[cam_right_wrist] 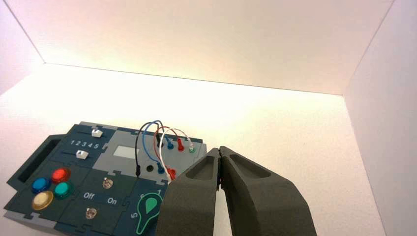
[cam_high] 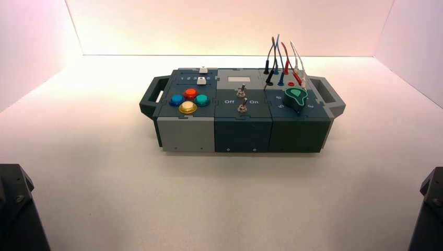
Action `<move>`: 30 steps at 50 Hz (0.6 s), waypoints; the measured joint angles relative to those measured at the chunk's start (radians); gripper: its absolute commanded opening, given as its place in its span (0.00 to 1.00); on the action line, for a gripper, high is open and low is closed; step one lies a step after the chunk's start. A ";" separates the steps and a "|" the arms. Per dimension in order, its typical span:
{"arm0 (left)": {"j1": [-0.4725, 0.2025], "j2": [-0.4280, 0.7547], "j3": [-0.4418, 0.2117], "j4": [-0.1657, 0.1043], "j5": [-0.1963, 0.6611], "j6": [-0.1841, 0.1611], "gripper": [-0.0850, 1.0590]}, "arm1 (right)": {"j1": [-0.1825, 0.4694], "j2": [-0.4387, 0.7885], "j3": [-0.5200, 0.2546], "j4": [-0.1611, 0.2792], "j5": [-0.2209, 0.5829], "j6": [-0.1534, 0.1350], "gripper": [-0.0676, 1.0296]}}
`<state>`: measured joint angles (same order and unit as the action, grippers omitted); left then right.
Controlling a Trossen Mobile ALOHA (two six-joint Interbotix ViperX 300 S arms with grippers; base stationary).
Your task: Move the bottom slider to position 5.
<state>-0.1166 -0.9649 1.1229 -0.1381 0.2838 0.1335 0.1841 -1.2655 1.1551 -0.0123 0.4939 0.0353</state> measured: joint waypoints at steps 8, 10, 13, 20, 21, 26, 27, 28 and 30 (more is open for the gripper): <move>0.000 0.008 0.000 -0.002 0.002 0.000 0.05 | 0.035 0.002 0.000 0.002 -0.002 0.000 0.04; 0.000 0.012 0.000 -0.002 0.002 0.000 0.05 | 0.044 0.002 0.000 0.002 -0.003 -0.002 0.04; 0.000 0.017 -0.002 -0.002 0.002 0.002 0.05 | 0.058 0.003 0.000 0.000 -0.005 -0.002 0.04; 0.000 0.021 0.000 -0.002 0.000 0.002 0.05 | 0.072 0.017 0.000 0.002 -0.005 0.000 0.04; 0.000 0.021 -0.002 -0.002 0.000 0.002 0.05 | 0.075 0.020 0.000 0.002 -0.005 -0.002 0.04; 0.000 0.021 0.000 -0.002 0.002 0.002 0.05 | 0.121 0.054 0.000 0.002 -0.005 -0.002 0.04; 0.000 0.021 -0.002 -0.002 0.002 0.002 0.05 | 0.130 0.061 0.000 0.002 -0.005 -0.003 0.04; 0.000 0.021 0.000 -0.002 0.002 0.002 0.05 | 0.141 0.069 0.000 0.002 -0.005 -0.003 0.04; 0.000 0.021 -0.002 -0.003 0.002 0.000 0.05 | 0.179 0.098 0.000 0.002 -0.005 -0.009 0.04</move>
<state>-0.1166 -0.9434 1.1213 -0.1411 0.2853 0.1335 0.3636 -1.1674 1.1551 -0.0107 0.4893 0.0261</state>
